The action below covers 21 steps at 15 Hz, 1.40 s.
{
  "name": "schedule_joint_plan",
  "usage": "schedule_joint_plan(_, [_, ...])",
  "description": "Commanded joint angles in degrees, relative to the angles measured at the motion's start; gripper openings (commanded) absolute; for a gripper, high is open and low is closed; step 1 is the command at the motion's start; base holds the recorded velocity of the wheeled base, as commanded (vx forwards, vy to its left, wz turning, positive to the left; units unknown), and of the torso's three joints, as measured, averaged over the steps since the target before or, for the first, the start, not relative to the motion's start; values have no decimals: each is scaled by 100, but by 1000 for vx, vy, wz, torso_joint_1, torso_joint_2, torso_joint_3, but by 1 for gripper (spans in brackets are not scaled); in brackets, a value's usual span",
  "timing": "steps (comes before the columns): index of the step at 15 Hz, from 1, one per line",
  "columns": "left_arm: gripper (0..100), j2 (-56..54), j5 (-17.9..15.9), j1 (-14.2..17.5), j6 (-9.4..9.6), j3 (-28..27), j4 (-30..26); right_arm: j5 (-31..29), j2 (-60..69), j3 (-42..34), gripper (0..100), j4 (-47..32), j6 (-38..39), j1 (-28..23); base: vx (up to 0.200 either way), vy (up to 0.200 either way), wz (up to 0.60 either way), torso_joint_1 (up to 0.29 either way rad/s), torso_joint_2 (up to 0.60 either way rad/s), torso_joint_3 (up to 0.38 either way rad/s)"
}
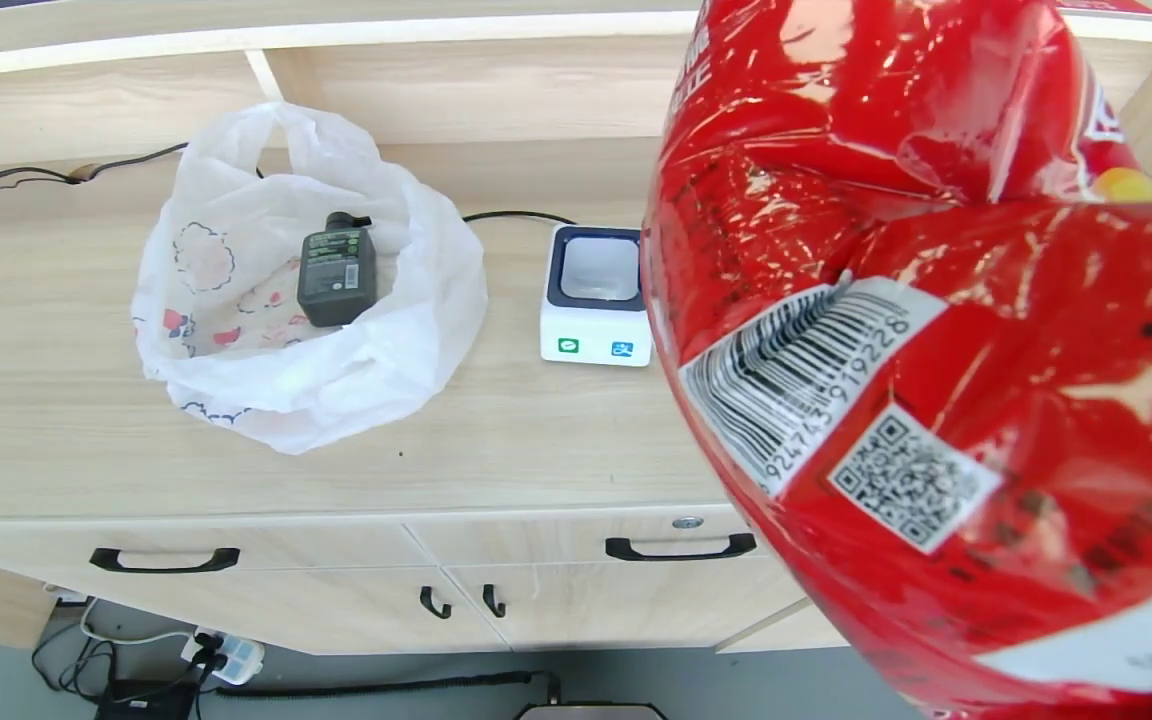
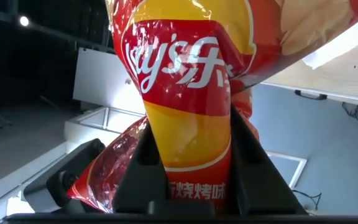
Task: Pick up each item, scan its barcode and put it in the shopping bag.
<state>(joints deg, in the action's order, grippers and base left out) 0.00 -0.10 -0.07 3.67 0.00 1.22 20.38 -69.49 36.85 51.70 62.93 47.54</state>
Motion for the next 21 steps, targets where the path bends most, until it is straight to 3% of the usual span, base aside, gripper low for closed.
schedule_joint_plan(1, [100,9,1,-1,2,0,1,1,-39,-38,0,7,-44,9,0,0,0,0,0,0])
schedule_joint_plan(3, [100,9,1,-10,2,0,1,-8,-39,-38,0,-2,-132,-17,0,0,0,0,0,0])
schedule_joint_plan(5, [100,9,1,-1,2,0,1,-96,-91,-11,0,-116,-967,-175,0,0,0,0,0,0])
schedule_joint_plan(9, [100,9,1,-1,2,0,-8,-1045,-267,340,0,-1426,-4693,-1256,0,0,0,0,0,0])
schedule_joint_plan(10, [100,9,1,-1,2,0,-8,-1326,-267,331,0,-1514,-5300,-1520,0,0,0,0,0,0])
schedule_joint_plan(11, [100,0,1,-1,2,0,-8,-1994,-241,323,0,-1523,-6811,-2179,0,0,0,0,0,0])
schedule_joint_plan(12, [100,9,1,-10,2,0,-8,-1968,-83,314,0,-1549,-7427,-2548,0,0,0,0,0,0])
schedule_joint_plan(16, [100,9,1,-1,-7,0,-16,-2056,-39,358,0,-1575,-7638,-2601,0,0,0,0,0,0])
schedule_joint_plan(21, [100,9,1,-1,-103,0,-8,-2109,-47,287,0,-1575,-7541,-2645,0,200,0,4,3,1])
